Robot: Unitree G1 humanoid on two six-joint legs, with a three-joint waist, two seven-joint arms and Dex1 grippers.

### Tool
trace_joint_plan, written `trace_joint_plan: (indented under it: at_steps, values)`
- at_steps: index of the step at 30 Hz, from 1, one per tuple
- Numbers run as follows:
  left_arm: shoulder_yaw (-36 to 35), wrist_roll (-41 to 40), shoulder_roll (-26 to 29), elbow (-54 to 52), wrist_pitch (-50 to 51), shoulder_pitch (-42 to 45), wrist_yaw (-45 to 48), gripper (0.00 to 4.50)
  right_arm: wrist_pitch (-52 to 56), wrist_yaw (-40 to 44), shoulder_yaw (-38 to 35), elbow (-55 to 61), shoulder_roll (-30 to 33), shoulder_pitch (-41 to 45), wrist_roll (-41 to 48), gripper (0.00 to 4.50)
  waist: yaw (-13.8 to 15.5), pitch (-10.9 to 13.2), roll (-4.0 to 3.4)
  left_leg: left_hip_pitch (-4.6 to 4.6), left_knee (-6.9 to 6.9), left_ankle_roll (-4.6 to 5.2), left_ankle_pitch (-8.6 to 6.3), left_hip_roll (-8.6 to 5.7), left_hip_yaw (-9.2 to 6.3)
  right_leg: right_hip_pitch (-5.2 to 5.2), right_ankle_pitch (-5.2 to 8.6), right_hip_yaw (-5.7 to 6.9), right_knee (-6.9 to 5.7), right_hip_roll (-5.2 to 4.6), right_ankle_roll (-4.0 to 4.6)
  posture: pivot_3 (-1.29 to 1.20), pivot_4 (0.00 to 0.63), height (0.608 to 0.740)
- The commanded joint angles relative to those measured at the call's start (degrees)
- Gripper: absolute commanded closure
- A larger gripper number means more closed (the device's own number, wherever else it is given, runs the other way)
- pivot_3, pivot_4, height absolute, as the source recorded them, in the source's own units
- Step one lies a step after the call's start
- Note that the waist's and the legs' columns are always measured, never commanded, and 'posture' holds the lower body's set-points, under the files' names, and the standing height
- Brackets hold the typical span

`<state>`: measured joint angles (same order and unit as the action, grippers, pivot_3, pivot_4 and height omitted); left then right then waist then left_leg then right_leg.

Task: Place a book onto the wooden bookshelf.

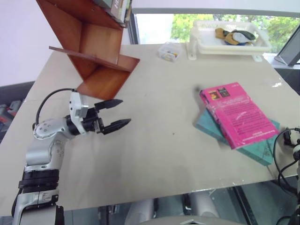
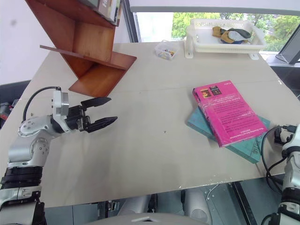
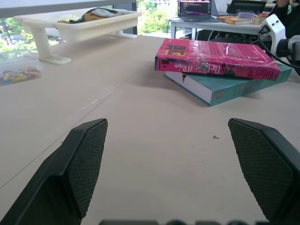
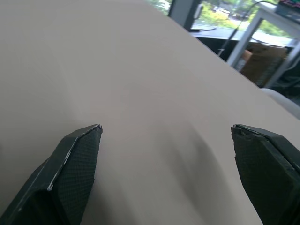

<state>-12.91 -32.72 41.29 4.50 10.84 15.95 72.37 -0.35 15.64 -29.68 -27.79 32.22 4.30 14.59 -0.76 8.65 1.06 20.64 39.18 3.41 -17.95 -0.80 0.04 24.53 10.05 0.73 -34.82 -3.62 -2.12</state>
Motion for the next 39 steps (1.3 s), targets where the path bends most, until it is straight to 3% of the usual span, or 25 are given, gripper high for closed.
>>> trace_joint_plan:
  at_steps: [1,10,39]
  values:
    - [-0.3,0.3,0.7,-0.8,-1.0,1.0,0.5,0.03,3.4,11.1,4.9,6.6,-2.0,-4.8,3.9,0.0,-0.2,0.0,0.01,0.0,-0.01,0.0,0.0,0.02,-0.01,0.0,-0.02,0.0,0.0,0.02,-0.04,0.0,0.15,0.74]
    - [-0.2,0.5,0.1,-0.4,-1.4,0.8,0.6,0.03,9.5,19.8,10.1,19.7,-3.8,-13.0,7.5,0.0,-0.6,-0.1,0.12,-0.11,-0.01,-0.01,0.0,0.21,0.01,0.0,-0.01,0.01,-0.05,0.18,0.03,0.0,0.15,0.74]
    - [0.3,1.2,-1.0,0.3,-2.3,1.2,0.3,0.03,16.2,37.0,26.2,39.5,0.4,-19.3,9.2,0.0,0.1,-0.1,0.15,-0.14,-0.01,-0.05,0.0,0.41,0.1,0.05,-0.06,0.06,-0.03,0.42,0.14,0.0,0.15,0.74]
